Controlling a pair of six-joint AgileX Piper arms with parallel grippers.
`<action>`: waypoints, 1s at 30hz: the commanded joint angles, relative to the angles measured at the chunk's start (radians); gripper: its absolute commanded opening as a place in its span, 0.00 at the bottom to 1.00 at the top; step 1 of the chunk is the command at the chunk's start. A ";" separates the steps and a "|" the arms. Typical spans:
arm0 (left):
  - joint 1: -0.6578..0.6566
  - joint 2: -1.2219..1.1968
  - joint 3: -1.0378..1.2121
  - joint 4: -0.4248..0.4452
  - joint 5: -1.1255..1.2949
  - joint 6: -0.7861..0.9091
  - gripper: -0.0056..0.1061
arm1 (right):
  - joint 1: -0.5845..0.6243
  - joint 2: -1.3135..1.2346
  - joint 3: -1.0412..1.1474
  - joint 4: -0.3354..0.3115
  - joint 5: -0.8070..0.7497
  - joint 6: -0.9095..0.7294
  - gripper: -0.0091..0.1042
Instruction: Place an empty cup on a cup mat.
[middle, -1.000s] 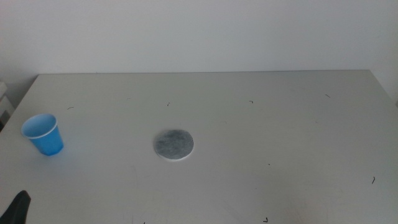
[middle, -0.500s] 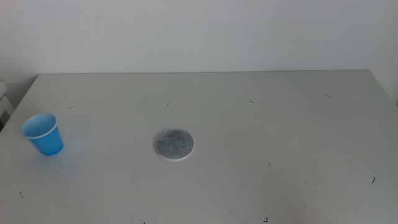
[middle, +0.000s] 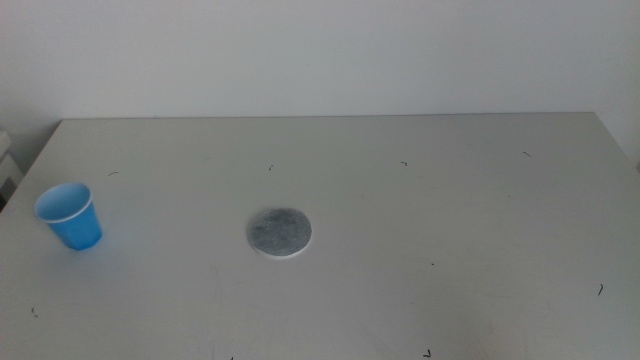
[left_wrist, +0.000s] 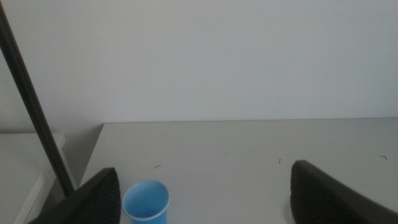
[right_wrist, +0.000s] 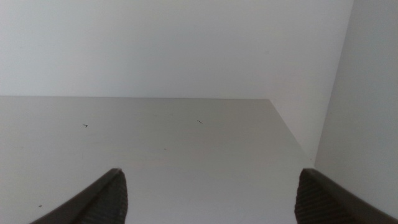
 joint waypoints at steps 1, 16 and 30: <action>0.001 0.065 -0.110 -0.012 0.013 -0.023 0.99 | -0.001 -0.019 -0.012 -0.009 -0.078 -0.008 0.91; 0.001 0.469 -0.533 0.013 0.361 -0.067 0.99 | -0.001 -0.019 -0.012 -0.009 -0.078 -0.008 0.91; 0.001 0.688 -0.681 0.063 0.489 -0.070 0.99 | -0.001 -0.019 -0.012 -0.009 -0.078 -0.008 0.91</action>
